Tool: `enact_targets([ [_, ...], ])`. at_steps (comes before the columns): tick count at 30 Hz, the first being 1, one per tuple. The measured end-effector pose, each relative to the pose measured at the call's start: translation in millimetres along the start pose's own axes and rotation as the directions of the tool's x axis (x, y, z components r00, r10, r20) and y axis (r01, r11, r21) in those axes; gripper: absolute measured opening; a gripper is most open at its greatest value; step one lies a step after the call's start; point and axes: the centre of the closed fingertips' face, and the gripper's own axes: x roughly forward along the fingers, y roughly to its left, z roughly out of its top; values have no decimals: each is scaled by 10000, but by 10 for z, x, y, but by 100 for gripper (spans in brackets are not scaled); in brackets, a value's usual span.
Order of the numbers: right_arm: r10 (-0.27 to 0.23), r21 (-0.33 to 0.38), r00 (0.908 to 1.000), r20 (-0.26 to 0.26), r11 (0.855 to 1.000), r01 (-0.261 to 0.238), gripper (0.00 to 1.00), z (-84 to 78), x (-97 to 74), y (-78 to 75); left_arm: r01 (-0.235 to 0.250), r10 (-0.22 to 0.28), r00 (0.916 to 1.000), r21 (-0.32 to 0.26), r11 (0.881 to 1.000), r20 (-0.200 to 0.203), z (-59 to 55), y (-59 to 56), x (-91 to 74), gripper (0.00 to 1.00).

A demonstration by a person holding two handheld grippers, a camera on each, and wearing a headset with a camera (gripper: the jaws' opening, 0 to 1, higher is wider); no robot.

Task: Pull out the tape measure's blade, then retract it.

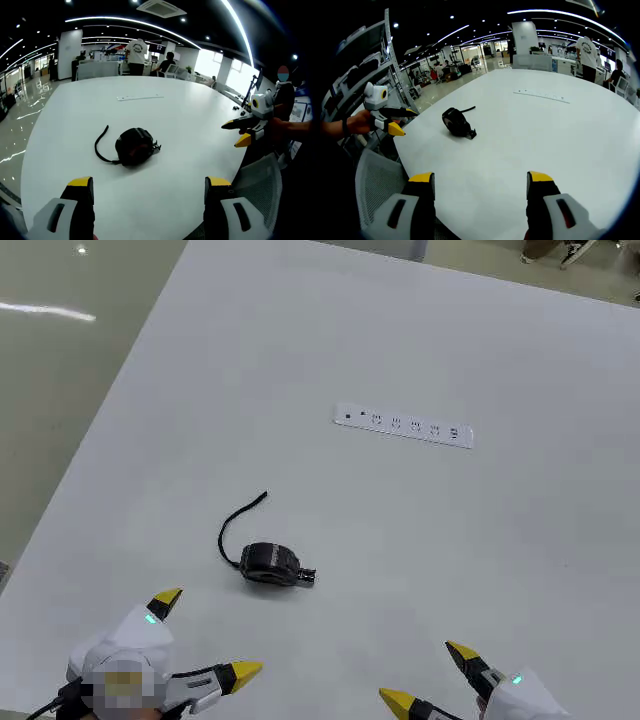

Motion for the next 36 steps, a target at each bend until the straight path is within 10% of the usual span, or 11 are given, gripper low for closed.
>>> enact_targets([
  [36,-37,12,9995,-307,10000,38,73,-54,38,-105,38,-36,9993,62,10000,-363,-83,111,-12,88],
])
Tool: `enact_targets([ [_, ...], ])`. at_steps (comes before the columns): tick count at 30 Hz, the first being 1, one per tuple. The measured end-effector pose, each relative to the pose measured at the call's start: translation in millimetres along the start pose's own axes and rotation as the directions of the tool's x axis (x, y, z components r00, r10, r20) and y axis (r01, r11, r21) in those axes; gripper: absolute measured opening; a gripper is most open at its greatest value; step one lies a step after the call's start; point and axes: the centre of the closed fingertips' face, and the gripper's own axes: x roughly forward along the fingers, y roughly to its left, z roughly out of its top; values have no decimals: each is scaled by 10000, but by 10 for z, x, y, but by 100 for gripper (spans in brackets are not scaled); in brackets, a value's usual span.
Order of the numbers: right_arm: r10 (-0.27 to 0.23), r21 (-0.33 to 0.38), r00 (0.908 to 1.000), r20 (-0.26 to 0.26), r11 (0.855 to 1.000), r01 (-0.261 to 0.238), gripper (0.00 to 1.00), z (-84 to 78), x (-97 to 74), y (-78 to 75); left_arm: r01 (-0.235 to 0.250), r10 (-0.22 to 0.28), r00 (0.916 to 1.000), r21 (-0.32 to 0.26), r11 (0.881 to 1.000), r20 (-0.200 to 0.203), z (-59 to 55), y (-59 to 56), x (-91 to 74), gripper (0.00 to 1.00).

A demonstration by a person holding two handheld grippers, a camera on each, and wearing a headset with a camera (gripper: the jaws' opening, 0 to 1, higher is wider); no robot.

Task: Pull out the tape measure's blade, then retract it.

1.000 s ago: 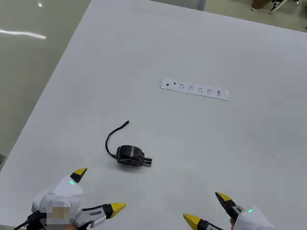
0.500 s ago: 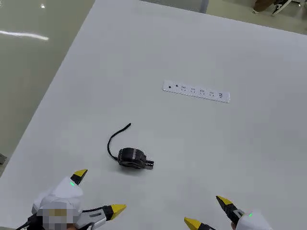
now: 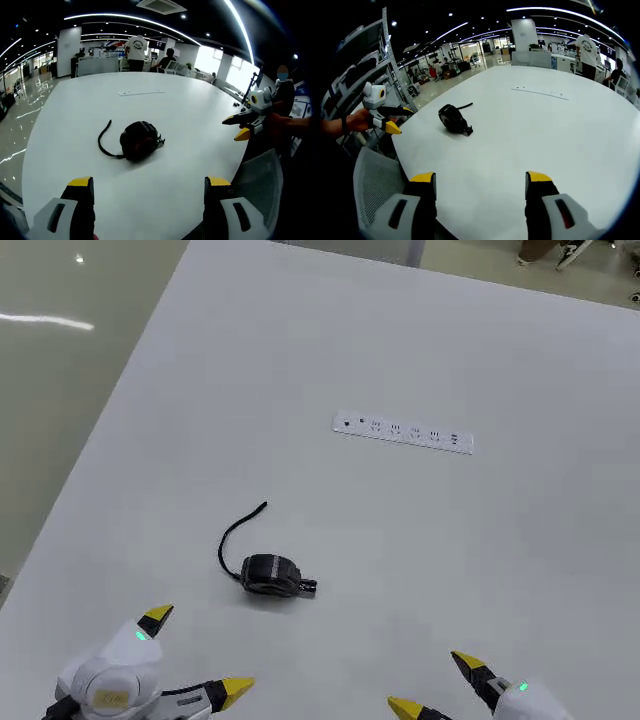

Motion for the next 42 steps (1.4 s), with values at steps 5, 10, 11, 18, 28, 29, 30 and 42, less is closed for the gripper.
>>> enact_targets([
  [5,84,-107,10000,-30,9999,-85,73,51,61,-31,125,-122,9999,252,9996,-121,48,38,51,88],
  [10,257,-415,9996,-152,9988,-263,72,99,155,-34,202,-189,9995,514,9985,-251,101,118,135,87],
  [11,329,-484,9992,-230,9983,-340,72,97,182,-36,219,-203,9994,581,9981,-273,118,136,155,87],
  [18,519,-842,9975,-473,9949,-557,71,127,302,-39,395,-346,9983,1063,9935,-474,196,195,236,87],
  [28,999,-1325,9923,-736,9852,-1090,69,246,600,-29,778,-629,9944,1850,9797,-852,340,303,421,86],
  [29,1053,-1373,9914,-774,9838,-1152,68,261,627,-15,834,-669,9937,1933,9776,-905,347,299,439,86],
  [30,1107,-1405,9906,-802,9826,-1212,68,269,647,-6,881,-706,9931,1991,9760,-933,355,292,450,86],
  [42,1775,-2063,9722,-1529,9563,-2070,63,315,996,89,1560,-1133,9805,2860,9454,-1603,351,264,680,83],
])
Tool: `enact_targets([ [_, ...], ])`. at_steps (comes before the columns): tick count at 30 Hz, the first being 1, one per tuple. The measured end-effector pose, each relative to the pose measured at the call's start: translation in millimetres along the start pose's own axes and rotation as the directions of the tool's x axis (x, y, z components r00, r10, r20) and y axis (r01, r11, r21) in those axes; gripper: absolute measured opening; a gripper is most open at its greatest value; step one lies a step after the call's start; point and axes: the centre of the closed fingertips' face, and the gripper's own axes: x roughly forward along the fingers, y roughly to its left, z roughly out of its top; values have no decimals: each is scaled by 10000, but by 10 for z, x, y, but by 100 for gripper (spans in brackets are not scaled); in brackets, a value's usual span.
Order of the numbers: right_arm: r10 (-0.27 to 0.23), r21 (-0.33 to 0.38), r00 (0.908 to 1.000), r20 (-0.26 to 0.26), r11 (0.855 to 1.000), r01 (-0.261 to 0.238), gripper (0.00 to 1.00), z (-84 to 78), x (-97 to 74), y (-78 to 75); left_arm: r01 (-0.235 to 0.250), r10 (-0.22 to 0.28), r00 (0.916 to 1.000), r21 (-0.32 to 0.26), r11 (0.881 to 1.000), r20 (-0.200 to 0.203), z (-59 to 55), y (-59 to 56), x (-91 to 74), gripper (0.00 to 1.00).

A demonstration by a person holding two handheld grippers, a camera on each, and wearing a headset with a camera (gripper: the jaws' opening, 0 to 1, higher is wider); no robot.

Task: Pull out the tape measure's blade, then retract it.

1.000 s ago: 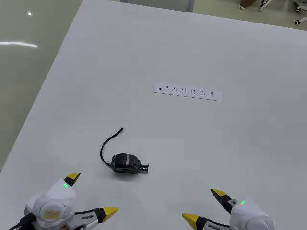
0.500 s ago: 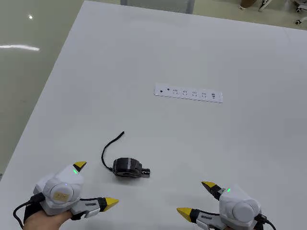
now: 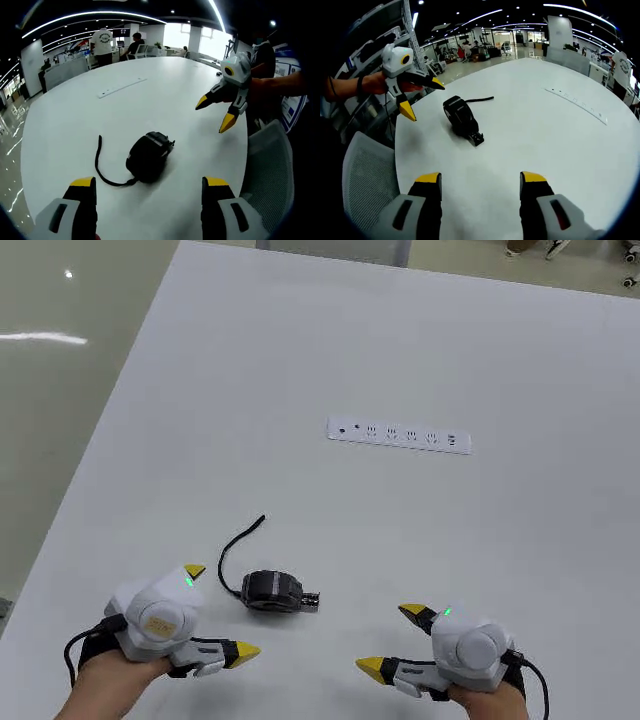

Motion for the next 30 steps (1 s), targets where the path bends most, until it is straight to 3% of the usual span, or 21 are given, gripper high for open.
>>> enact_targets([
  [6,406,-709,9978,-516,9965,-442,62,60,199,32,287,-275,9993,487,9984,-253,80,6,127,83],
  [10,623,-1162,9946,-834,9906,-718,60,106,341,33,499,-442,9976,1122,9924,-530,131,4,201,82],
  [16,801,-1778,9876,-1348,9786,-1036,58,121,496,35,727,-613,9947,1445,9868,-821,172,31,296,78],
  [21,931,-2176,9817,-1660,9675,-1286,56,162,646,38,1039,-819,9891,1852,9772,-1227,177,32,417,75],
  [23,942,-2327,9802,-1739,9633,-1338,55,179,708,39,1363,-1131,9846,1810,9740,-1331,182,-5,460,73],
  [27,927,-3048,9706,-2220,9390,-1594,50,162,812,50,1507,-1155,9788,2127,9654,-1692,180,-6,544,69],
  [30,1014,-3085,9686,-2270,9359,-1702,49,180,864,54,1671,-1238,9737,2306,9586,-1911,174,-15,609,63],
])
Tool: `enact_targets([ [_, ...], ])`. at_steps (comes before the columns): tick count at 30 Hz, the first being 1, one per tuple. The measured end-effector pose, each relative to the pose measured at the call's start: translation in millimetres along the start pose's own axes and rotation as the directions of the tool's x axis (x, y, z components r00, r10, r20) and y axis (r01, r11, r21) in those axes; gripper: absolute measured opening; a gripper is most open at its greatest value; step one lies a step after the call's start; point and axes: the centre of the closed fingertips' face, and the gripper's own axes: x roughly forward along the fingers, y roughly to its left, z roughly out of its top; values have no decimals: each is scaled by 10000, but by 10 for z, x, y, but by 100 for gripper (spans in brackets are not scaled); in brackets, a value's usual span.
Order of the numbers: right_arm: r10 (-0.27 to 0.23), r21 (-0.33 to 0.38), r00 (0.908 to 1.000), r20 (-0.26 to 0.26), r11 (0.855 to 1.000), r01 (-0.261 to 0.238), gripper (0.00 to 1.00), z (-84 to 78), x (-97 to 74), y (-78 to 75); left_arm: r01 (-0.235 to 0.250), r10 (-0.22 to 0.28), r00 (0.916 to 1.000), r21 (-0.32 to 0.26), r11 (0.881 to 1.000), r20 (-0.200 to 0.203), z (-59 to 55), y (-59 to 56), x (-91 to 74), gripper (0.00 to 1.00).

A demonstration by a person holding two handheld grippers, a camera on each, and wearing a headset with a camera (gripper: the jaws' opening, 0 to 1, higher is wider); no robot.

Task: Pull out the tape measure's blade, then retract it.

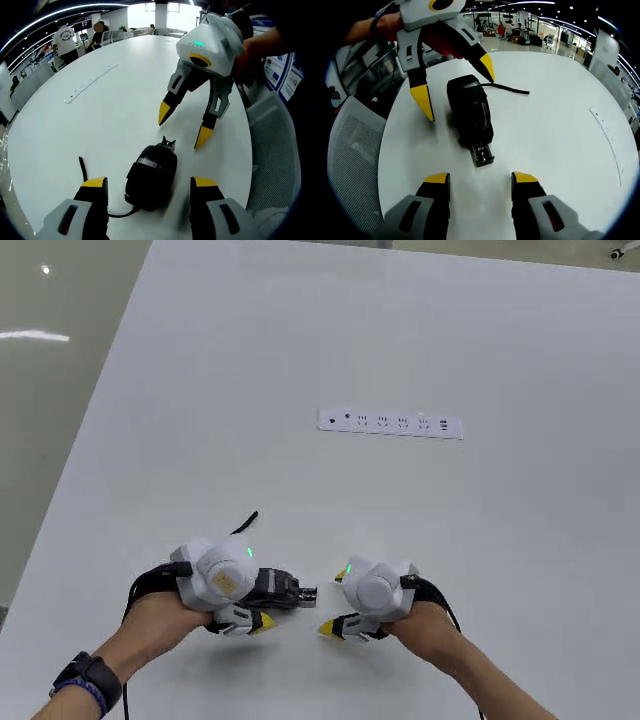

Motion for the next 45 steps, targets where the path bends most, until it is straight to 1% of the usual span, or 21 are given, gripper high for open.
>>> enact_targets([
  [2,-68,-15,9999,79,10000,68,47,22,8,-31,280,-282,9995,-114,9995,-126,3,-23,39,57],
  [3,-47,11,9999,119,10000,47,46,32,16,-35,272,-274,9996,-161,9995,-79,20,-16,56,57],
  [5,52,-8,9999,136,10000,-52,45,45,52,-32,416,-418,9989,-136,9990,-207,22,-35,98,56],
  [8,144,-182,9999,82,9997,-142,43,64,89,-30,390,-370,9978,368,9986,-545,1,-24,144,48],
  [10,233,-325,9997,110,9992,-230,42,103,116,-29,495,-445,9966,725,9961,-691,10,-39,176,37],
  [11,273,-374,9995,127,9989,-268,41,117,129,-30,493,-437,9959,718,9962,-788,3,-42,185,38],
  [12,330,-466,9994,107,9984,-324,40,132,145,-27,588,-505,9947,917,9940,-900,2,-50,186,37],
  [13,344,-569,9994,85,9978,-339,39,142,152,-29,626,-532,9939,967,9933,-968,-1,-48,182,37],
  [14,359,-747,9994,26,9966,-356,38,146,169,-35,655,-562,9936,941,9934,-982,-5,-40,178,37],
  [17,388,-960,9992,-63,9946,-393,35,153,194,-44,687,-590,9933,973,9929,-996,-12,-40,174,36],
  [19,487,-1259,9988,-94,9908,-495,31,160,212,-39,657,-558,9933,971,9931,-1011,-14,-41,175,36],
  [21,393,-1588,9991,-140,9865,-410,27,168,221,-54,641,-535,9929,989,9930,-1060,-14,-44,179,36],
  [23,485,-1598,9987,-140,9859,-502,25,179,220,-55,601,-489,9927,999,9932,-1106,-10,-48,180,36],
  [25,572,-1832,9983,-108,9813,-583,24,187,226,-52,577,-465,9925,987,9934,-1127,-15,-45,178,36],
  [26,704,-1901,9975,-91,9792,-709,22,188,227,-28,585,-479,9927,953,9937,-1105,-13,-44,177,36],
  [27,830,-1934,9965,-67,9776,-828,17,186,229,6,587,-485,9929,923,9940,-1087,-12,-41,177,36],
  [28,748,-2117,9972,-45,9745,-740,16,178,226,15,614,-517,9929,897,9941,-1071,-12,-42,178,36],
  [33,895,-2031,9960,-43,9751,-885,15,181,233,5,578,-460,9916,960,9937,-1212,-21,-47,178,36],
  [36,938,-2127,9956,-56,9727,-928,14,177,233,9,569,-449,9909,926,9941,-1272,-27,-39,178,36],
  [41,1013,-2484,9946,-214,9631,-1035,14,149,209,15,619,-466,9858,913,9939,-1611,-39,-45,178,36],
  [45,992,-2537,9947,-277,9618,-1030,13,133,200,8,596,-427,9829,896,9942,-1793,-60,-40,173,36],
])
